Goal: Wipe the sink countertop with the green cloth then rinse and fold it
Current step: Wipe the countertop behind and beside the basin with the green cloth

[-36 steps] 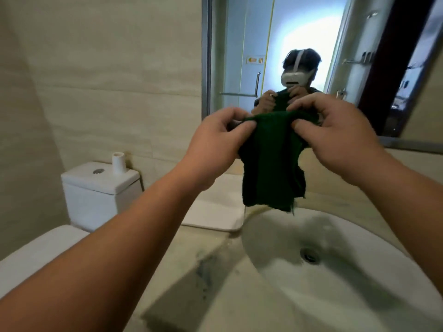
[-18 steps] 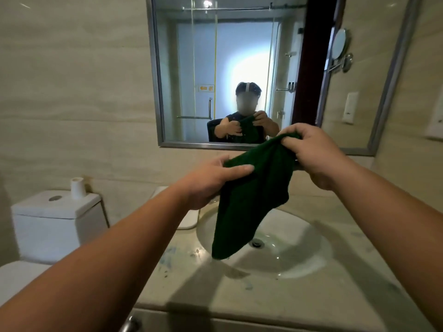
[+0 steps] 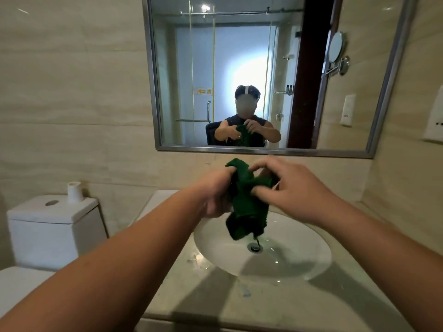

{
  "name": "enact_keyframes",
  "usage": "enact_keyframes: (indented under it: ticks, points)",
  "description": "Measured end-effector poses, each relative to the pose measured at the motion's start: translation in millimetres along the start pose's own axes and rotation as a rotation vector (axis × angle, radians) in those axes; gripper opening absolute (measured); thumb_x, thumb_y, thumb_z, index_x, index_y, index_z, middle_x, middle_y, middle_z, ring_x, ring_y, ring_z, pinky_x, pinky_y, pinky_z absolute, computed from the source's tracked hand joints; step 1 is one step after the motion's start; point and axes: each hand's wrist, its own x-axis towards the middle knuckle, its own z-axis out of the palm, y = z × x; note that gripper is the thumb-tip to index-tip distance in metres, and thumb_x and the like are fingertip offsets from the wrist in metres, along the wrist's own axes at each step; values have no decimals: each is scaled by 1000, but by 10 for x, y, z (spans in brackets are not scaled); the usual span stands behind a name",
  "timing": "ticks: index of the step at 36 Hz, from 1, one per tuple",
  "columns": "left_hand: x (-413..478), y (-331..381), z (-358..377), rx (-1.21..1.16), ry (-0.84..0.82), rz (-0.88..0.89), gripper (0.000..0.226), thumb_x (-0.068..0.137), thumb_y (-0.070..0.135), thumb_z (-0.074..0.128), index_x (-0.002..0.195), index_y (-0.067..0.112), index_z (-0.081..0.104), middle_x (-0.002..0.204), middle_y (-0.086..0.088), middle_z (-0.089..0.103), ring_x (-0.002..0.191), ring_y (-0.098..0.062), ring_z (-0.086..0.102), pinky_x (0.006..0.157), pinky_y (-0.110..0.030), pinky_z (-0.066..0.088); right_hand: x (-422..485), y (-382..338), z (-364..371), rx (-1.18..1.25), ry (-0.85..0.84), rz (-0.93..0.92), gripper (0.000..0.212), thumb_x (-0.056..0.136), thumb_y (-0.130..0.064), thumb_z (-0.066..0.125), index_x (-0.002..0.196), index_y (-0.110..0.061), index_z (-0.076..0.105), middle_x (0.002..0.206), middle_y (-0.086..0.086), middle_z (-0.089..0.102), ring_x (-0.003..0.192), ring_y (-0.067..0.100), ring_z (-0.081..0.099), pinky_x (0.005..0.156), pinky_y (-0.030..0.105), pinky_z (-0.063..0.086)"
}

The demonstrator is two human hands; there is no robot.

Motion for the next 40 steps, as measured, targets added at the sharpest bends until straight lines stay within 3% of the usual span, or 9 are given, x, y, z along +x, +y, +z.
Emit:
enact_keyframes:
  ticks: [3,7,11,15,19,25,28,35,40]
  points:
    - [-23,14,19,-40,7,-5,39,113,42,37,118,15,64,88,-7,71,73,-18,69,50,-27,59,-64,49,108,90,-20,20,38,81,-62,69,115,-44,65,91,-15,68,80,4,64,69,26,54]
    - [-17,-22,46,-121,-42,20,34,112,39,44,118,11,63,87,-9,75,76,-21,78,57,-34,64,-30,168,180,272,230,213,48,79,-74,60,110,-37,64,100,-13,68,90,0,63,72,26,52]
    - [-37,-80,187,-135,-198,63,40,108,38,50,128,6,64,98,-12,79,84,-23,79,70,-37,65,-61,279,349,780,-51,489,76,72,-75,75,133,-31,61,123,-1,74,111,20,72,97,45,57]
    - [-82,-150,351,60,-384,68,57,102,47,55,143,7,60,131,-17,72,110,-26,74,83,-34,61,-240,373,339,975,-93,573,44,80,-55,78,109,-22,75,114,14,78,103,34,76,89,51,59]
    - [-71,-268,527,201,-480,99,57,106,54,51,151,18,56,146,-23,62,132,-40,63,112,-51,52,-475,477,160,1049,26,685,17,92,-28,73,103,-17,80,114,16,78,104,32,76,76,45,65]
    - [142,-664,857,388,-388,282,31,106,38,61,137,35,66,119,-10,78,105,-27,76,97,-45,63,-995,796,-241,988,145,942,22,100,-22,63,118,-13,73,108,16,80,92,30,79,62,36,64]
    - [326,-948,998,741,-291,392,22,104,39,64,125,35,71,107,2,79,95,-17,75,90,-38,63,-1289,1011,-549,933,250,1021,24,97,-27,69,115,-11,71,101,14,81,85,28,79,66,35,62]
    - [749,-1535,1418,1353,-310,427,62,98,62,61,149,27,55,146,-1,63,128,-23,61,108,-37,49,-1857,1533,-1305,720,551,1029,23,92,-35,76,108,-20,69,92,3,82,79,19,79,65,34,61]
    - [861,-1777,1743,1496,-394,318,108,78,90,58,162,26,33,160,-4,47,137,-31,54,112,-46,47,-2256,1882,-1606,62,461,826,14,89,-52,76,99,-50,66,102,-20,72,87,1,69,77,25,51]
